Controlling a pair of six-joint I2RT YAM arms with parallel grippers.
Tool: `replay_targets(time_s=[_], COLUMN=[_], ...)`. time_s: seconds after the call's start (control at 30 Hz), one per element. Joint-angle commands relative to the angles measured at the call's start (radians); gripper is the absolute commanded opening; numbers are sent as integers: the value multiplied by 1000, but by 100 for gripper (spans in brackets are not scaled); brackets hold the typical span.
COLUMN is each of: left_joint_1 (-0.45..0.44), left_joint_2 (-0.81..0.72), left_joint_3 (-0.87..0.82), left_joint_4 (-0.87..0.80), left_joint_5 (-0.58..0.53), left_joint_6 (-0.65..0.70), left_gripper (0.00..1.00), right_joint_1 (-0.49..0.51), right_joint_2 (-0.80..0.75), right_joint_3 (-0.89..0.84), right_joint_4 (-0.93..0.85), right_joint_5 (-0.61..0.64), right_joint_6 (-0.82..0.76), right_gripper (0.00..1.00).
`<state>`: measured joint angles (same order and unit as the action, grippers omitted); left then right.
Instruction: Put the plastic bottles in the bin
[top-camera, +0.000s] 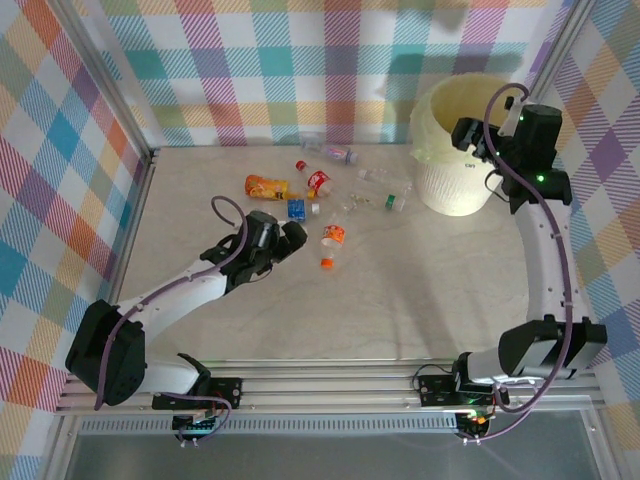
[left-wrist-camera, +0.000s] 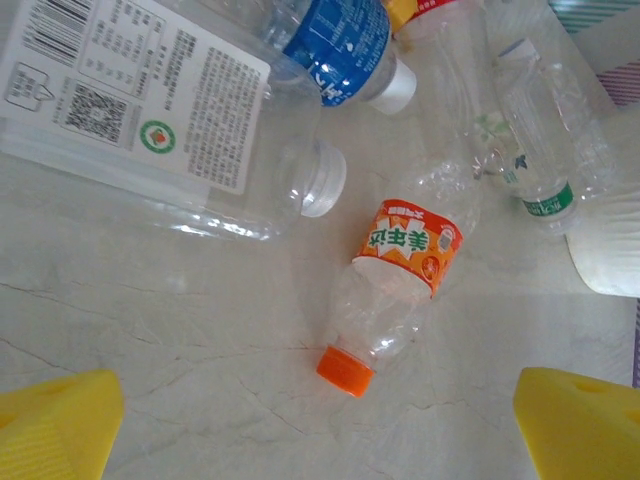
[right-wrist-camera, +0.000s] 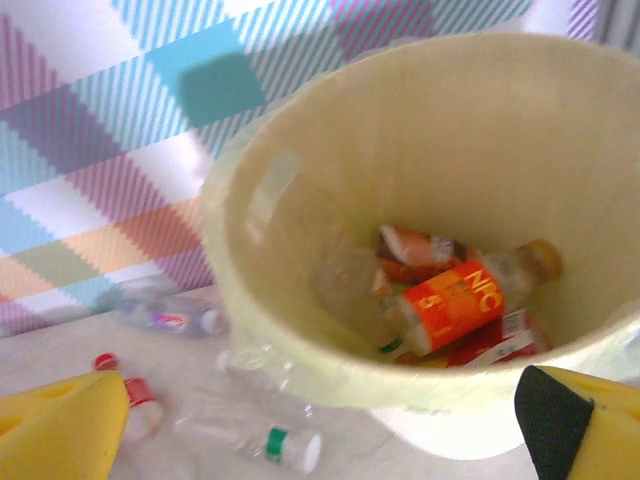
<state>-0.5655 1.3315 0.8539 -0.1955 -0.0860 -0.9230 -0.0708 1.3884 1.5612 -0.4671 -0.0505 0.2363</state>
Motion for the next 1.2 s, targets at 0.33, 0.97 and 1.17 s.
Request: replay_targets(time_s=[0.33,0.97,1.17], left_joint_1=[114,200,199], left_joint_2=[136,422,435], left_joint_3=[246,426,379], left_joint_4=[-171,-102,-91], left_joint_5=[20,112,125], left_joint_6=[207,483,462], left_gripper=[100,100,100], right_joint_1=[23,27,29], right_joint_2=[-202,-234,-222], right_joint_3=[-322,-392,-390], right_joint_4=[109,102,98], right_joint_5=[-452,-476,-565], right_joint_6=[86,114,86], right_gripper=[100,100,100])
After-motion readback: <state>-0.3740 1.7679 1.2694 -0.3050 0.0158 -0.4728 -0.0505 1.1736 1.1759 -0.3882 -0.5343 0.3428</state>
